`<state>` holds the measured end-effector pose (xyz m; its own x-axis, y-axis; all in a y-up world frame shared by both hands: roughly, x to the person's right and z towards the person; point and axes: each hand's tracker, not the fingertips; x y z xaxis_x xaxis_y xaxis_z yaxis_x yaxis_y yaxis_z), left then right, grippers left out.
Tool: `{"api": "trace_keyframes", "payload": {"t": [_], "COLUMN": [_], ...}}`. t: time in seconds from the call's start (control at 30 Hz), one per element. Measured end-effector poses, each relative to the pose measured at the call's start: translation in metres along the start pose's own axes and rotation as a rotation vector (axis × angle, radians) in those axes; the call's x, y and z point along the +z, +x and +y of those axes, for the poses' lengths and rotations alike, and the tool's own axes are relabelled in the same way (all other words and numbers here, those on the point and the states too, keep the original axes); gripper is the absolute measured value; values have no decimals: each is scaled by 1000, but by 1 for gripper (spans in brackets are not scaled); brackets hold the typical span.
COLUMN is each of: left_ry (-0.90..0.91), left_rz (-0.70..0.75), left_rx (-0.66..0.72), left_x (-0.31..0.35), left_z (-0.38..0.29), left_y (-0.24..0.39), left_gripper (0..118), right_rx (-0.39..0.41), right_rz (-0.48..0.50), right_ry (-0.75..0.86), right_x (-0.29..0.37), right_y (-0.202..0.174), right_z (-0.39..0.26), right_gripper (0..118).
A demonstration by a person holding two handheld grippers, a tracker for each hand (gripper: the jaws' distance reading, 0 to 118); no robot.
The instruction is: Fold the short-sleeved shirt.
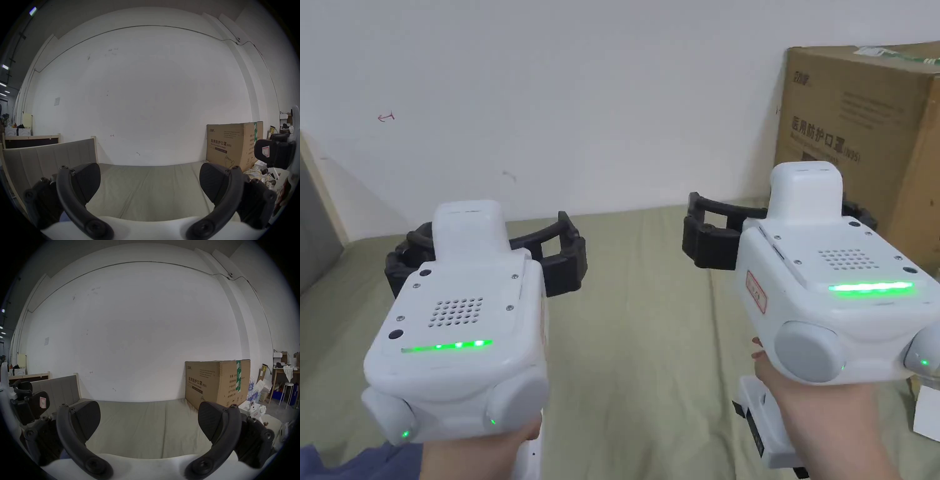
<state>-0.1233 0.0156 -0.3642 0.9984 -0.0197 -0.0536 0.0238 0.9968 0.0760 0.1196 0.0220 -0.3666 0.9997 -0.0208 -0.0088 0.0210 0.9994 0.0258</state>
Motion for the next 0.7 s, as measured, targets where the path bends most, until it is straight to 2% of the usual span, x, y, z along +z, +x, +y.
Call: {"api": "trace_keyframes", "payload": {"t": [0.17,0.3,0.57,0.7], "left_ry": [-14,-24,-20,-18], "left_rz": [-3,0,-1,0], "left_rx": [19,20,4,-5], "left_x": [-2,-4,-4,-4], "left_z": [0,-1,0,1], "left_y": [-1,-1,-1,0], "left_gripper": [118,118,118,118], "right_rx": [25,51,17,31], "right_rz": [0,3,2,-7], "right_ry": [-2,11,-4,-8], "right_x": [-1,-1,-4,-5], "right_y": [-1,-3,0,-1], "right_z": [0,1,2,1], "right_gripper": [117,107,107,107]}}
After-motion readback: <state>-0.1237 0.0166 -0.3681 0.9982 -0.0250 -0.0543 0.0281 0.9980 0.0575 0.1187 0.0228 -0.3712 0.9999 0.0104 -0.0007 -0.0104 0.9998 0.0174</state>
